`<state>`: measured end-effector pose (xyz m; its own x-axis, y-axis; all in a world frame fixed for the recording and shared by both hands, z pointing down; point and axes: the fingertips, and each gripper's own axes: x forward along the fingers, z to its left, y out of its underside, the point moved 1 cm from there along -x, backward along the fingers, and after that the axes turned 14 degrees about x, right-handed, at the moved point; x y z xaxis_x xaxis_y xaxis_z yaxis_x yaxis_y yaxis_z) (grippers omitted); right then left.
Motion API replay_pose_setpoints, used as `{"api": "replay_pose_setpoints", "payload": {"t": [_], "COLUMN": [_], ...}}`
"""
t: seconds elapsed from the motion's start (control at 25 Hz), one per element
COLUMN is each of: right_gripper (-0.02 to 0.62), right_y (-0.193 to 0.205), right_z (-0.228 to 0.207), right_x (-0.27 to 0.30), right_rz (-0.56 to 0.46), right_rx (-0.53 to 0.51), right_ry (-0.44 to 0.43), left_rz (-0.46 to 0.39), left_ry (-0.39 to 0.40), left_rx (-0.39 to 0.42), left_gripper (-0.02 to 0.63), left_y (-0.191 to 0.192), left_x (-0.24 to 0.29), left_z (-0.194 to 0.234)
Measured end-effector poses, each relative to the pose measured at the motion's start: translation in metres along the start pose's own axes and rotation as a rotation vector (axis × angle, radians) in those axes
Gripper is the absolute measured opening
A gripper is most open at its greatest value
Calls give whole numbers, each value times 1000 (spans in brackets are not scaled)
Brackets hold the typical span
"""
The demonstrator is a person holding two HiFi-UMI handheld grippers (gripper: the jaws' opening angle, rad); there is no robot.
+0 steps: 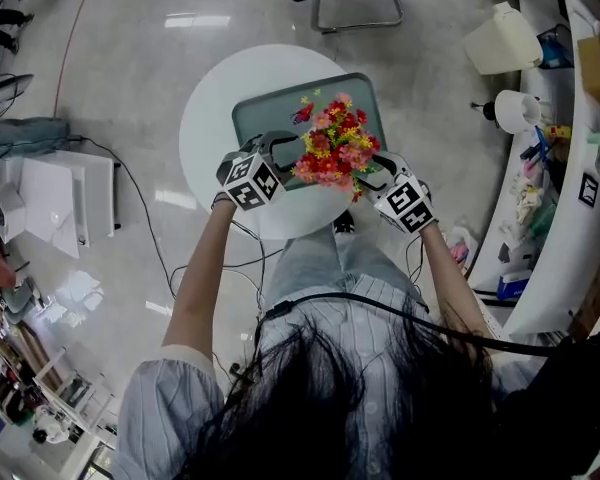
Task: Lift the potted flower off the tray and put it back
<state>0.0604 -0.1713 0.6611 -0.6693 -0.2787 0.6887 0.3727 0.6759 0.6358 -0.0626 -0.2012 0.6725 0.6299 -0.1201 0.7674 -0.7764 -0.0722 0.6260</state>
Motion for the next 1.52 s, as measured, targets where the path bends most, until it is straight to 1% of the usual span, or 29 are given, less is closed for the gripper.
{"api": "replay_pose_setpoints", "payload": {"t": [0.08, 0.2, 0.28, 0.36, 0.4, 0.52, 0.6, 0.76, 0.84, 1.04, 1.16, 1.36, 1.52], "right_gripper": [242, 249, 255, 261, 266, 275, 276, 275, 275, 275, 275, 273, 273], "right_y": [0, -2, -1, 3, 4, 1, -4, 1, 2, 5, 2, -3, -11], "right_z": [-3, -1, 2, 2, 1, 0, -1, 1, 0, -5, -3, -2, 6], "right_x": [2, 4, 5, 6, 7, 12, 16, 23, 24, 24, 22, 15, 7], "right_rz": [13, 37, 55, 83, 97, 112, 106, 125, 124, 138, 134, 116, 97], "right_rx": [-1, -1, -11, -30, -41, -78, -97, -36, -22, -46, -41, -55, -66], "right_ry": [-2, -29, -53, -70, -75, -78, -78, -120, -129, -113, -122, -125, -141], "left_rz": [0, 7, 11, 6, 6, 14, 12, 9, 14, 62, 82, 80, 75], "left_ry": [19, 59, 112, 169, 191, 230, 243, 247, 246, 226, 207, 169, 128], "left_rx": [31, 79, 109, 132, 146, 184, 186, 160, 147, 149, 146, 128, 149], "left_gripper": [220, 240, 259, 301, 309, 313, 316, 316, 316, 314, 314, 314, 314], "left_y": [-1, 0, 0, -3, -4, -5, -5, -7, -7, -7, -9, -13, -21], "left_x": [6, 12, 16, 21, 24, 32, 36, 39, 38, 38, 38, 29, 17], "left_z": [6, 11, 9, 5, 3, 3, 1, 1, 1, 1, 1, 0, 0]}}
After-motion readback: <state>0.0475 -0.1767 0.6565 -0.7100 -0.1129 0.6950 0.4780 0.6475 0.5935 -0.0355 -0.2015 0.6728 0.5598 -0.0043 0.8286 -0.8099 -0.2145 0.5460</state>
